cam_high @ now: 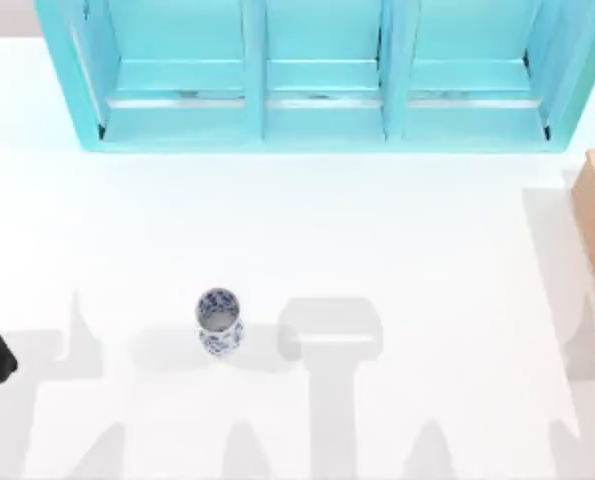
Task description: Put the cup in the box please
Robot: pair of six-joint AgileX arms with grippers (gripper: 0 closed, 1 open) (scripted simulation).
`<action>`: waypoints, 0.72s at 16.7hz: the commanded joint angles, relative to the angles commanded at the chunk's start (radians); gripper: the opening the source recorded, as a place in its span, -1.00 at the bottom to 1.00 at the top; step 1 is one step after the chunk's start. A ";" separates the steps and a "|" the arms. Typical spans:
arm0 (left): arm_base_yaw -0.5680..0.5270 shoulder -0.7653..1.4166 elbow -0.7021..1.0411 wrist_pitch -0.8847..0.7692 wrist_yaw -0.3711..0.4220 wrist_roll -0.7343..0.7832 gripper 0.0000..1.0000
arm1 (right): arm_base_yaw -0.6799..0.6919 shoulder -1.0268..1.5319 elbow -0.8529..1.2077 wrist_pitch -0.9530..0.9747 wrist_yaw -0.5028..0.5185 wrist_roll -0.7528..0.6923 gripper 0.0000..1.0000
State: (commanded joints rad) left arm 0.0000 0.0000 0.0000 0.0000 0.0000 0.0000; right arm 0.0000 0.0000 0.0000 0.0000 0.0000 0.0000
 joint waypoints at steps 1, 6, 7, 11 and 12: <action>0.000 0.000 0.000 0.000 0.000 0.000 1.00 | 0.000 0.000 0.000 0.000 0.000 0.000 1.00; 0.000 0.000 0.000 0.000 0.000 0.000 1.00 | 0.045 0.094 0.090 -0.057 0.018 0.036 1.00; 0.000 0.000 0.000 0.000 0.000 0.000 1.00 | 0.068 0.141 0.137 -0.086 0.026 0.054 1.00; 0.000 0.000 0.000 0.000 0.000 0.000 1.00 | 0.191 0.400 0.417 -0.241 0.073 0.152 1.00; 0.000 0.000 0.000 0.000 0.000 0.000 1.00 | 0.228 0.478 0.506 -0.288 0.086 0.181 1.00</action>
State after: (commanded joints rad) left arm 0.0000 0.0000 0.0000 0.0000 0.0000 0.0000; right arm 0.2277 0.4782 0.5061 -0.2881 0.0860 0.1810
